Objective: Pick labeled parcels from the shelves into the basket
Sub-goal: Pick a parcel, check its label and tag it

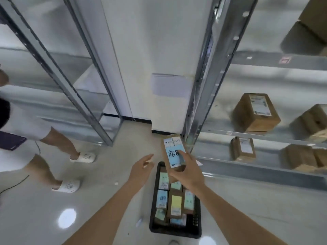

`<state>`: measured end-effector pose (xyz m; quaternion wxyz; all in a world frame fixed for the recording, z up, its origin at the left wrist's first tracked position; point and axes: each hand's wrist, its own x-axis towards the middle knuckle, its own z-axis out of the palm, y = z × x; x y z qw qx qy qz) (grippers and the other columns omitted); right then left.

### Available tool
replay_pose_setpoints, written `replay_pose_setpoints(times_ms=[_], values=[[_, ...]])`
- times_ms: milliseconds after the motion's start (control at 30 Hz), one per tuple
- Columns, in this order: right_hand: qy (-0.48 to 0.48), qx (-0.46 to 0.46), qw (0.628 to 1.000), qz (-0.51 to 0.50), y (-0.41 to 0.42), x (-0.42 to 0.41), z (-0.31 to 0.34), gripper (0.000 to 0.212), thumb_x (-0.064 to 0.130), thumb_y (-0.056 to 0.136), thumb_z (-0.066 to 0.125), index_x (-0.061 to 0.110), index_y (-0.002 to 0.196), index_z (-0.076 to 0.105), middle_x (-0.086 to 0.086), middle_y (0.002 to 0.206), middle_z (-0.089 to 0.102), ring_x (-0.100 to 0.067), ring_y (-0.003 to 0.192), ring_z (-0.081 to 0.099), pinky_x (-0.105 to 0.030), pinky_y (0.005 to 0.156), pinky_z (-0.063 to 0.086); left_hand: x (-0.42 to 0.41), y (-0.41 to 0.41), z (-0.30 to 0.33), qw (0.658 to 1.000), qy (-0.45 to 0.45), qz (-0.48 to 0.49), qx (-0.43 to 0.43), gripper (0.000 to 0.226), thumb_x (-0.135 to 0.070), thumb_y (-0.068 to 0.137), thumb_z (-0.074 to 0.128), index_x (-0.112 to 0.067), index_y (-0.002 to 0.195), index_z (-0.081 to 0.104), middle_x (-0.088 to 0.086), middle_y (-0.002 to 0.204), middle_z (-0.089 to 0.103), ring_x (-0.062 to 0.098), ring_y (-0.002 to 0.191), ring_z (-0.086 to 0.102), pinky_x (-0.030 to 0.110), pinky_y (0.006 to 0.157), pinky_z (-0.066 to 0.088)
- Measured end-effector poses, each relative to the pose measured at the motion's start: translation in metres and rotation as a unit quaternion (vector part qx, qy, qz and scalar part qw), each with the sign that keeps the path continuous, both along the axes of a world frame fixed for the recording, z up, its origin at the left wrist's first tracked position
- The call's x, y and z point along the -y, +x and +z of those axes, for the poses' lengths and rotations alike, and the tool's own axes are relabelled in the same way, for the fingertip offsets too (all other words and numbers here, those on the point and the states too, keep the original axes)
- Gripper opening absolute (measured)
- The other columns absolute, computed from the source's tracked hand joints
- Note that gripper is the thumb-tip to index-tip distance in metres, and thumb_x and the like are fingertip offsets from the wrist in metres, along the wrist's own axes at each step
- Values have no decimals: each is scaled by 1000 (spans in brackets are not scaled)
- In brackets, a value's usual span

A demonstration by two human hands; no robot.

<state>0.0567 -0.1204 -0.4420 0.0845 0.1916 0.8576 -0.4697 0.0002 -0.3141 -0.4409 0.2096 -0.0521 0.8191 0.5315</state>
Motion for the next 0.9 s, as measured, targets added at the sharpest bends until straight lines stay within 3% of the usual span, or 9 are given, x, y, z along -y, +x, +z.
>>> replay_pose_setpoints(times_ms=[167, 300, 433, 567, 667, 800, 900], values=[[24, 86, 996, -7, 5, 2, -108, 84, 51, 78, 79, 44, 150, 36, 19, 153, 33, 3, 103, 58, -12, 61, 49, 11, -20, -117, 997, -51, -9, 50, 37, -17, 97, 59, -28, 132, 58, -4, 138, 56, 14, 119, 55, 23, 95, 40], [14, 141, 989, -27, 5, 12, -188, 79, 50, 83, 77, 46, 150, 35, 28, 153, 23, 26, 80, 53, -6, 57, 42, 19, -31, -203, 992, -84, -45, 82, 36, -22, 97, 60, -27, 133, 58, -7, 137, 56, 14, 116, 55, 24, 95, 40], [1, 172, 984, -47, 0, 28, -292, 82, 55, 75, 75, 49, 146, 35, 22, 154, 28, 7, 83, 68, -26, 68, 62, 31, -36, -299, 982, -119, -95, 109, 37, -24, 98, 58, -27, 135, 57, -7, 138, 56, 14, 118, 55, 31, 102, 43], [30, 202, 978, -43, -18, 45, -378, 83, 59, 75, 71, 51, 147, 30, 20, 156, 25, -3, 104, 64, -30, 74, 61, 44, -41, -377, 973, -153, -124, 124, 40, -27, 98, 58, -28, 137, 55, -9, 140, 55, 14, 121, 55, 31, 103, 43], [43, 223, 973, -45, -44, 54, -430, 82, 52, 83, 72, 47, 152, 28, 15, 164, 16, -11, 123, 55, -27, 80, 49, 51, -48, -431, 964, -176, -155, 127, 43, -31, 99, 56, -28, 141, 50, -9, 143, 51, 12, 125, 51, 25, 104, 38], [46, 210, 974, -66, -78, 66, -494, 81, 53, 80, 72, 50, 147, 26, 12, 165, 14, -18, 121, 58, -41, 83, 58, 57, -58, -489, 959, -184, -166, 135, 44, -33, 99, 55, -31, 142, 48, -12, 144, 49, 10, 127, 48, 23, 103, 36], [67, 213, 971, -82, -97, 70, -532, 82, 52, 81, 71, 50, 147, 24, 10, 167, 12, -21, 123, 57, -40, 79, 58, 64, -64, -520, 958, -185, -164, 147, 43, -33, 99, 55, -34, 141, 48, -14, 143, 50, 9, 128, 48, 26, 105, 38]])
